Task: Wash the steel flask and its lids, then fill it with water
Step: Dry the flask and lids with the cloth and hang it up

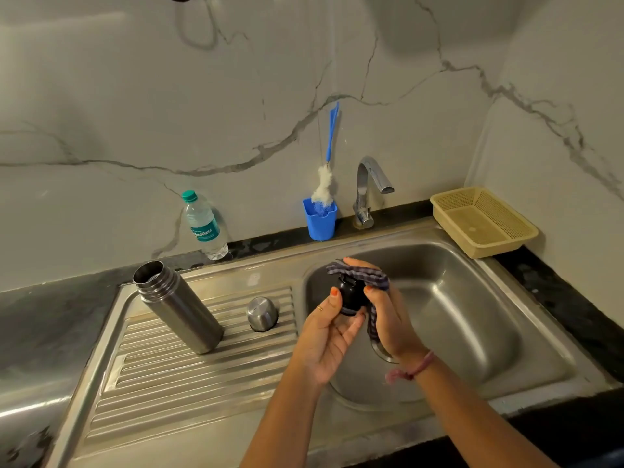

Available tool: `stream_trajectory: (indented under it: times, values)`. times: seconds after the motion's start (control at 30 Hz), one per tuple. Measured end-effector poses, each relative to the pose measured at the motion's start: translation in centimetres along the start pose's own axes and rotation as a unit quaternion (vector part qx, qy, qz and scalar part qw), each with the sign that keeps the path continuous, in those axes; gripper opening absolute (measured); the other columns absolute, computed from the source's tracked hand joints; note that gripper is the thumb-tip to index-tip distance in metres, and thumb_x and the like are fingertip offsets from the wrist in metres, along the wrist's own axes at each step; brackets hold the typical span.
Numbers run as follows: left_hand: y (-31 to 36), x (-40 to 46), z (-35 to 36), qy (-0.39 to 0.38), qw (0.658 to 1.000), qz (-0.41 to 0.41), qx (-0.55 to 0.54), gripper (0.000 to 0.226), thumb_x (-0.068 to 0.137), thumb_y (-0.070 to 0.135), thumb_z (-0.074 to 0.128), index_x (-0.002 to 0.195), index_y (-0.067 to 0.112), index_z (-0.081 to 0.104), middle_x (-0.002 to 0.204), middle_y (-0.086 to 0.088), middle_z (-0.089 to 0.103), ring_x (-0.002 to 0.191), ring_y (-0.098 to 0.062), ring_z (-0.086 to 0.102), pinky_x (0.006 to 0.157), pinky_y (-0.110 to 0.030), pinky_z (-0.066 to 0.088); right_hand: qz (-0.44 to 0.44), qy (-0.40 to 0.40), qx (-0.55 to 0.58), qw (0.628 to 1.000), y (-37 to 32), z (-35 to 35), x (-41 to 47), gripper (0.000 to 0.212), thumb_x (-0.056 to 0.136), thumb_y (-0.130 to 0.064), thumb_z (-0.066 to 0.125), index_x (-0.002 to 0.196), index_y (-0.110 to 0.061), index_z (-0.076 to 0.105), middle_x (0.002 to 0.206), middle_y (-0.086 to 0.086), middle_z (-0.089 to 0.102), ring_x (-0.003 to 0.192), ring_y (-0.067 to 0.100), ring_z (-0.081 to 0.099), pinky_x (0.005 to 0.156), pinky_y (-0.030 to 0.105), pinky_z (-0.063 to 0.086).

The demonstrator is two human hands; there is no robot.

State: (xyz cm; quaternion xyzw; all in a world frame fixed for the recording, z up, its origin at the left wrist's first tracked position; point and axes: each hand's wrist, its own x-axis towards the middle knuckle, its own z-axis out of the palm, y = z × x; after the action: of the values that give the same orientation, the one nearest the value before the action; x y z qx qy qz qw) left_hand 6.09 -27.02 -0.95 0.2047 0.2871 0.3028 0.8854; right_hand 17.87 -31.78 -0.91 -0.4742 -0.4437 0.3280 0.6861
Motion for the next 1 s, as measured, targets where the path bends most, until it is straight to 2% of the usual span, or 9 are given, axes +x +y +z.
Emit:
stream_trajectory:
  times: [0.1,0.23,0.37,0.5,0.6,0.67,0.83,0.9,1.0]
  values:
    - [0.1,0.2,0.1,-0.006,0.999,0.012,-0.036,0.035,0.086,0.016,0.062,0.114,-0.004,0.067,0.12,-0.024,0.067,0.096,-0.025,0.071,0.084,-0.032,0.06,-0.11,-0.044,-0.169,0.978,-0.5,-0.2,0.2,0.048,0.088,-0.018,0.043,0.133,-0.003,0.05,0.135,0.007,0.055,0.129,0.023,0.049,0.107,0.04,0.041]
    - [-0.8,0.4,0.2,-0.011,0.999,0.011,-0.043,0.042,0.077,0.02,0.076,0.113,-0.001,0.071,0.113,-0.021,0.068,0.096,-0.024,0.07,0.092,-0.034,0.054,-0.226,-0.091,-0.356,0.902,0.1,-1.2,-0.6,0.055,0.086,-0.019,0.045,0.14,-0.007,0.043,0.146,0.006,0.044,0.141,0.022,0.032,0.116,0.042,0.027]
    - [-1.6,0.5,0.1,-0.023,0.998,0.014,-0.055,0.077,0.057,0.017,0.096,0.124,-0.004,0.063,0.118,-0.021,0.064,0.102,-0.024,0.067,0.099,-0.036,0.05,-0.181,-0.054,-0.223,0.956,1.5,-1.4,-2.1,0.053,0.089,-0.019,0.042,0.138,0.004,0.042,0.146,0.01,0.044,0.141,0.029,0.033,0.115,0.039,0.028]
    - [-1.6,0.2,0.5,-0.052,0.998,0.003,-0.021,0.04,0.081,0.013,0.077,0.115,-0.006,0.068,0.114,-0.022,0.069,0.097,-0.024,0.072,0.081,-0.031,0.06,0.007,0.013,0.036,0.999,0.6,-1.5,-0.8,0.047,0.088,-0.02,0.038,0.127,0.003,0.054,0.128,0.012,0.061,0.125,0.027,0.053,0.107,0.041,0.041]
    - [-1.5,0.1,0.7,-0.026,1.0,0.006,-0.008,0.031,0.089,0.01,0.059,0.113,-0.007,0.066,0.11,-0.022,0.07,0.092,-0.023,0.073,0.081,-0.031,0.061,0.036,-0.036,-0.007,0.999,-0.6,-2.0,0.8,0.04,0.088,-0.009,0.036,0.117,0.002,0.061,0.115,0.014,0.068,0.115,0.029,0.06,0.102,0.042,0.047]
    - [-1.4,0.2,0.9,-0.015,1.0,0.01,-0.012,0.03,0.087,0.01,0.059,0.109,-0.008,0.068,0.105,-0.022,0.071,0.088,-0.022,0.073,0.081,-0.03,0.061,-0.042,-0.071,-0.129,0.988,-1.0,-2.1,1.1,0.04,0.085,-0.008,0.041,0.118,-0.001,0.061,0.116,0.01,0.067,0.114,0.026,0.06,0.1,0.044,0.047]
    - [-1.5,0.6,0.9,0.025,0.999,0.001,-0.047,0.027,0.092,0.016,0.054,0.105,-0.004,0.068,0.09,-0.017,0.071,0.075,-0.019,0.072,0.068,-0.029,0.061,-0.265,-0.142,-0.41,0.861,0.4,-2.5,-0.1,0.056,0.082,-0.021,0.046,0.135,-0.004,0.049,0.143,0.007,0.047,0.139,0.026,0.036,0.115,0.046,0.027]
    - [-1.4,0.4,1.1,0.021,0.998,-0.004,-0.065,0.034,0.086,0.02,0.06,0.109,-0.003,0.07,0.093,-0.017,0.071,0.078,-0.02,0.073,0.074,-0.031,0.062,-0.268,-0.12,-0.392,0.872,1.4,-2.8,-1.1,0.059,0.083,-0.019,0.046,0.14,-0.006,0.043,0.149,0.007,0.041,0.142,0.029,0.03,0.116,0.048,0.025]
    - [-1.5,0.3,1.1,0.004,0.997,-0.009,-0.08,0.033,0.09,0.019,0.058,0.106,-0.006,0.072,0.103,-0.021,0.071,0.086,-0.022,0.074,0.086,-0.032,0.058,-0.205,-0.059,-0.243,0.946,2.4,-2.2,-2.2,0.056,0.088,-0.018,0.042,0.142,-0.003,0.037,0.15,0.011,0.037,0.143,0.032,0.027,0.117,0.041,0.026]
